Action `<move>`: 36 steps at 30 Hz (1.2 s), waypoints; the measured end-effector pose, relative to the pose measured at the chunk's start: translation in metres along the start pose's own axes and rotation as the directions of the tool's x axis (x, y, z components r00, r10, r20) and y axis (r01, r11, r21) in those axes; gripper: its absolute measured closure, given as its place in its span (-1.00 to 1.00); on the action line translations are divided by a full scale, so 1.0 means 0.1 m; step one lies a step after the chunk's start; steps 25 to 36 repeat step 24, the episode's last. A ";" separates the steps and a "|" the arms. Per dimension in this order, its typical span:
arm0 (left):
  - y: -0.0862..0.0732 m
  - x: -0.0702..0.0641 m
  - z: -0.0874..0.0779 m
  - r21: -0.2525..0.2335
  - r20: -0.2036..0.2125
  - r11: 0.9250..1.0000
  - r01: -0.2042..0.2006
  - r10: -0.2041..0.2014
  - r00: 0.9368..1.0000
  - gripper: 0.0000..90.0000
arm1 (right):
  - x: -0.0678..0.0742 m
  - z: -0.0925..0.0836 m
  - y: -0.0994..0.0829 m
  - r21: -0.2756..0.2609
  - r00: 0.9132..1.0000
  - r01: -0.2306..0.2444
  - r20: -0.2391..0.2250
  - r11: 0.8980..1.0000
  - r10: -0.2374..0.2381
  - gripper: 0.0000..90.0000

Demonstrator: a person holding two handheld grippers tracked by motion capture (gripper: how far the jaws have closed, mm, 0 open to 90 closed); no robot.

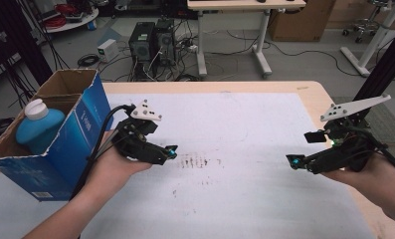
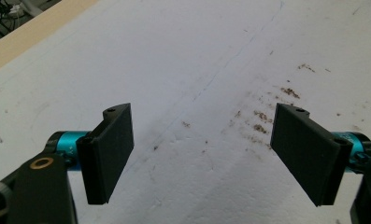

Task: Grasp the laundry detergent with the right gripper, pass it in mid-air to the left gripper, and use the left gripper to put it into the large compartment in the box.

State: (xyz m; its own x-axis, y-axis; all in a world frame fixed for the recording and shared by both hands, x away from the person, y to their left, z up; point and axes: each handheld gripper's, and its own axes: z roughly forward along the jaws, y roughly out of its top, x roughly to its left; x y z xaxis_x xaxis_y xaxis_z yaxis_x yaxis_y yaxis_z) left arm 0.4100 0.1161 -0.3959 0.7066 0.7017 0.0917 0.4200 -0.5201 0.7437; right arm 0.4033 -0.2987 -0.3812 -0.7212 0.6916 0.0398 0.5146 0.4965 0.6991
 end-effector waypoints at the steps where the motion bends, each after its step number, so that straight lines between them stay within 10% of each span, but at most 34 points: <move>1: 0.00 0.00 0.00 -0.002 0.001 1.000 0.001 -0.001 1.000 -0.52 | 0.00 0.00 0.00 -0.001 1.000 0.003 -0.002 1.000 -0.003 -0.77; 36: 0.02 -0.03 -0.03 -0.015 0.006 1.000 -0.008 0.008 1.000 -0.52 | 0.01 -0.04 0.00 0.003 1.000 0.007 -0.001 1.000 -0.007 -0.77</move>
